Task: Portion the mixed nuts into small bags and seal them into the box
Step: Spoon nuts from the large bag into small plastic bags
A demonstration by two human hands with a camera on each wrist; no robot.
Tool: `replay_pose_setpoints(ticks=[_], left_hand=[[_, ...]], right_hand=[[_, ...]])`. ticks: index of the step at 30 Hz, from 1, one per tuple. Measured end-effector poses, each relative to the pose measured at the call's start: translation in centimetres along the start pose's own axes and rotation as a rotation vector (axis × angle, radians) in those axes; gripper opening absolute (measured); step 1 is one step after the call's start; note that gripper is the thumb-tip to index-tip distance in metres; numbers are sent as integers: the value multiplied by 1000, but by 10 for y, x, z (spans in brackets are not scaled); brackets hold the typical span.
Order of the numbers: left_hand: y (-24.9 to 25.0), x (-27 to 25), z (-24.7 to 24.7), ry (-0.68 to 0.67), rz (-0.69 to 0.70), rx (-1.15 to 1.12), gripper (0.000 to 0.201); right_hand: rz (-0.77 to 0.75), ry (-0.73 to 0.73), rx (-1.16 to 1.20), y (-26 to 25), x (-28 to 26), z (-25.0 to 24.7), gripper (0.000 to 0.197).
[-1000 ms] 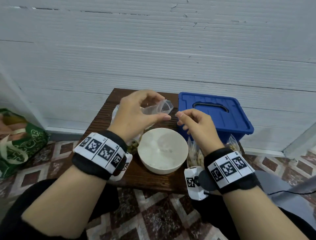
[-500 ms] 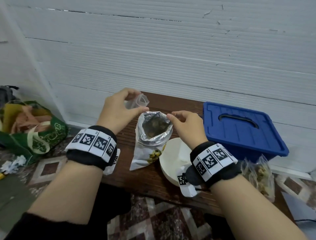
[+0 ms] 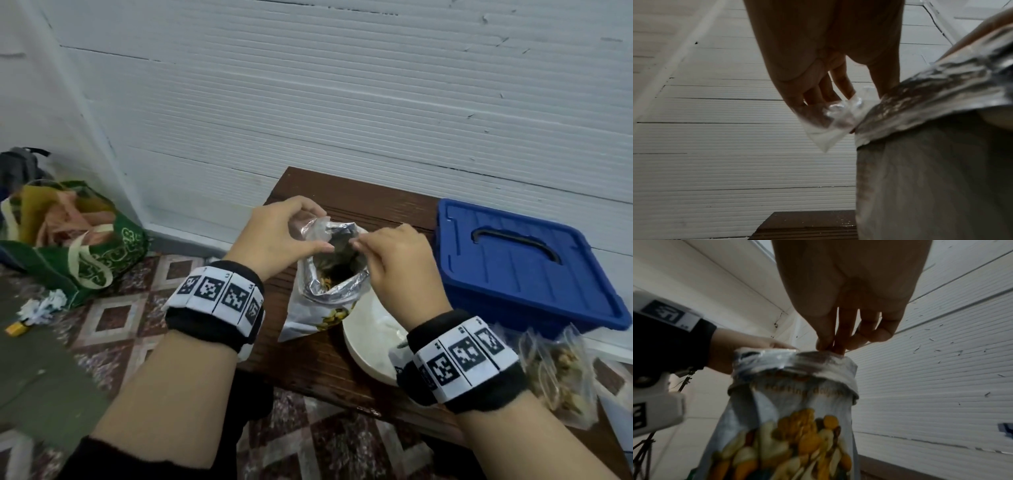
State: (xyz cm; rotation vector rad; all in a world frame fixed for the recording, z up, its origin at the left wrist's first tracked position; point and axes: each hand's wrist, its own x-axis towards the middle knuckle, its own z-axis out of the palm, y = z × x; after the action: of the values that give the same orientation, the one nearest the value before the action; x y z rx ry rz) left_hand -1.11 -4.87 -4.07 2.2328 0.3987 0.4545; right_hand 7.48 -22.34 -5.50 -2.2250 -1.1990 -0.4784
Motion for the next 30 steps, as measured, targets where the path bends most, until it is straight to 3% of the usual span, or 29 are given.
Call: replay_pose_setpoints(ticks=[5, 13, 25, 30], left_hand=[[0, -3, -1, -17, 34, -49, 43], [1, -3, 0, -29, 45, -13, 49], [4, -6, -5, 27, 71, 46, 45], [1, -7, -11, 21, -6, 31, 44]], right_hand=[[104, -96, 104, 3, -5, 6, 17], [425, 15, 337, 1, 4, -2, 21], [678, 121, 367, 13, 23, -10, 27], [756, 134, 388, 20, 30, -16, 29]])
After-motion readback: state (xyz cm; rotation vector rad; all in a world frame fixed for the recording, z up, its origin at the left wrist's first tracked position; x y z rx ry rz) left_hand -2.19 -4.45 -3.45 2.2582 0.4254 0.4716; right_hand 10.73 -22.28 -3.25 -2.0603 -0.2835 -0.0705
